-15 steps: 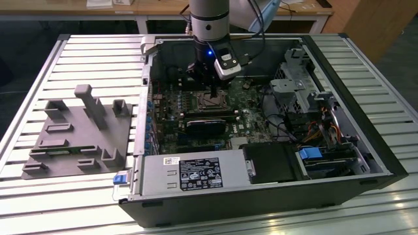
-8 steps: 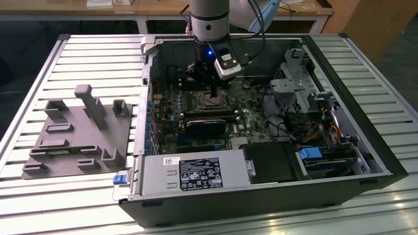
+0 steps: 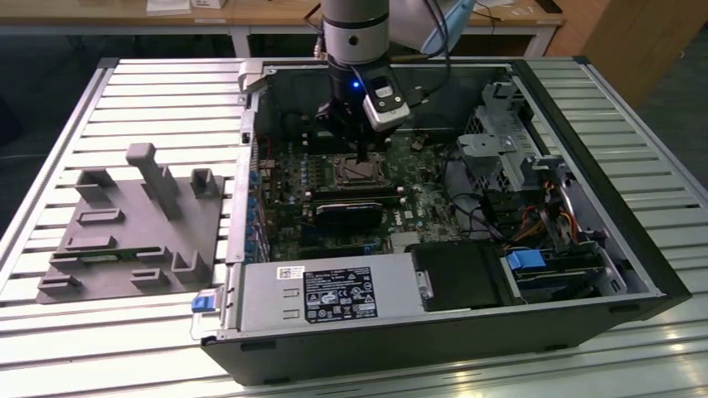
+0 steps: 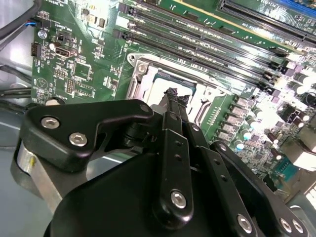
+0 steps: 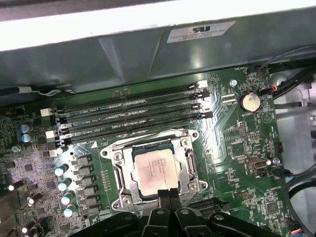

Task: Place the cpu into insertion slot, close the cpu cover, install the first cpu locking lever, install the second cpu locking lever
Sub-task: 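Install the second cpu locking lever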

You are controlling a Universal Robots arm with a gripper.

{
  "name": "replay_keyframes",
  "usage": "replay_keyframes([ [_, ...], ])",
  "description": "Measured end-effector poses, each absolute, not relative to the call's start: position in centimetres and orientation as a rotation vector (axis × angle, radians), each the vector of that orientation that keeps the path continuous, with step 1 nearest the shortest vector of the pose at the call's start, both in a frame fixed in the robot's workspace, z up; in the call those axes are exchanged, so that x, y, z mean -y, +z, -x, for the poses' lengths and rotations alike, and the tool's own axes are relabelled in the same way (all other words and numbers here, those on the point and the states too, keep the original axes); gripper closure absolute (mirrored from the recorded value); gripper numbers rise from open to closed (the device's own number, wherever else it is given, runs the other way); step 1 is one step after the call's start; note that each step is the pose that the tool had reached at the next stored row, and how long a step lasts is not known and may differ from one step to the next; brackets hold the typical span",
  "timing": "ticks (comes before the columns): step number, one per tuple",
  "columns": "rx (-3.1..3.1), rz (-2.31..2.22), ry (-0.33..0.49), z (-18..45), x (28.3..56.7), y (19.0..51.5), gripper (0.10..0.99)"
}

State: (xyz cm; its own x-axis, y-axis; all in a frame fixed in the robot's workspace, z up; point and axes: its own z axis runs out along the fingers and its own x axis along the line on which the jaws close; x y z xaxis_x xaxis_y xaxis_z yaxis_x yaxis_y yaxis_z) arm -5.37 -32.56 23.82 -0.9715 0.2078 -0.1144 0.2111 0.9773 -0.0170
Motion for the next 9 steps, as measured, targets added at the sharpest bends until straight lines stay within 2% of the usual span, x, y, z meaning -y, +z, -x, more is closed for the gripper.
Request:
replay_keyframes([
  [9,-3.012,-0.32,-0.044,5.37,33.49,24.04,0.984],
])
